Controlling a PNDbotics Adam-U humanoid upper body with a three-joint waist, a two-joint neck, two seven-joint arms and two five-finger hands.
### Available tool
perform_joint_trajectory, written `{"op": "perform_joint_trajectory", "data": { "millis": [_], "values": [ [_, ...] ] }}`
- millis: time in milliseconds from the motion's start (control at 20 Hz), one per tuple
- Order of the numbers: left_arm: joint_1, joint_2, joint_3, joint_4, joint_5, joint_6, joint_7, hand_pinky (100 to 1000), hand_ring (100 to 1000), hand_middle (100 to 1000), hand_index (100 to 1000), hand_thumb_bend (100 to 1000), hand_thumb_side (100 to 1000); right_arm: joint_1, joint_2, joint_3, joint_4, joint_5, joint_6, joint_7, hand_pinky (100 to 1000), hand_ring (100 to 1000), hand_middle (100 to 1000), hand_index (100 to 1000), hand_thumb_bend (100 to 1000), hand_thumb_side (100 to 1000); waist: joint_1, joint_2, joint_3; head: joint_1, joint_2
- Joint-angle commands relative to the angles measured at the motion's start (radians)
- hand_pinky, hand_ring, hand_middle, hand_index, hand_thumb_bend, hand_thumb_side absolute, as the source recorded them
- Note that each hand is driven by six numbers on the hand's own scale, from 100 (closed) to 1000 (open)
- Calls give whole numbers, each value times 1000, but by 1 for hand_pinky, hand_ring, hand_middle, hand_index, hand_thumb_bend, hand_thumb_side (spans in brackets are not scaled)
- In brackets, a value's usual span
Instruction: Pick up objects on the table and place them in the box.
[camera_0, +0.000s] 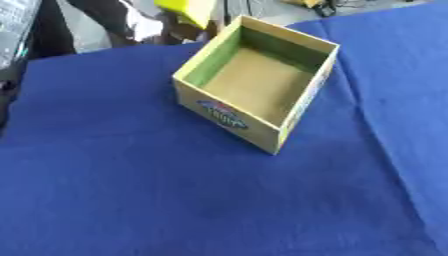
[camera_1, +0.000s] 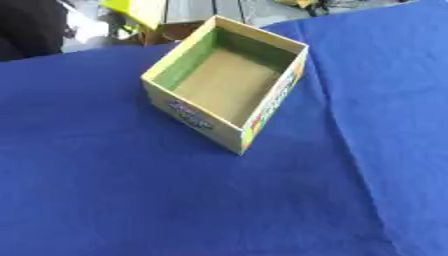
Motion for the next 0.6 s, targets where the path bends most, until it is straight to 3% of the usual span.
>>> {"op": "perform_joint_trajectory", "data": {
  "millis": [50,250,500,600],
  "values": [
    [-38,-28,42,16,-27,52,50,100,360,334,285,100,283,-25,-22,9,-16,-20,-9,16,531,636,605,757,100,580,-3,-14,-10,26,-5],
    [-56,-66,4,42,-66,90,112,100,364,339,295,100,279,-42,-15,18,-16,-28,-11,32,531,635,605,758,100,582,1,-1,-32,57,-19],
    [-69,-109,-46,148,-140,69,188,100,396,380,329,100,260,-51,-12,23,-16,-30,-12,41,531,635,606,758,100,583,6,10,-51,73,-31],
    [-65,-126,-80,196,-170,45,219,157,450,429,352,100,251,-52,-10,23,-16,-30,-12,42,531,634,606,758,100,583,8,13,-56,72,-33]
  ]
}}
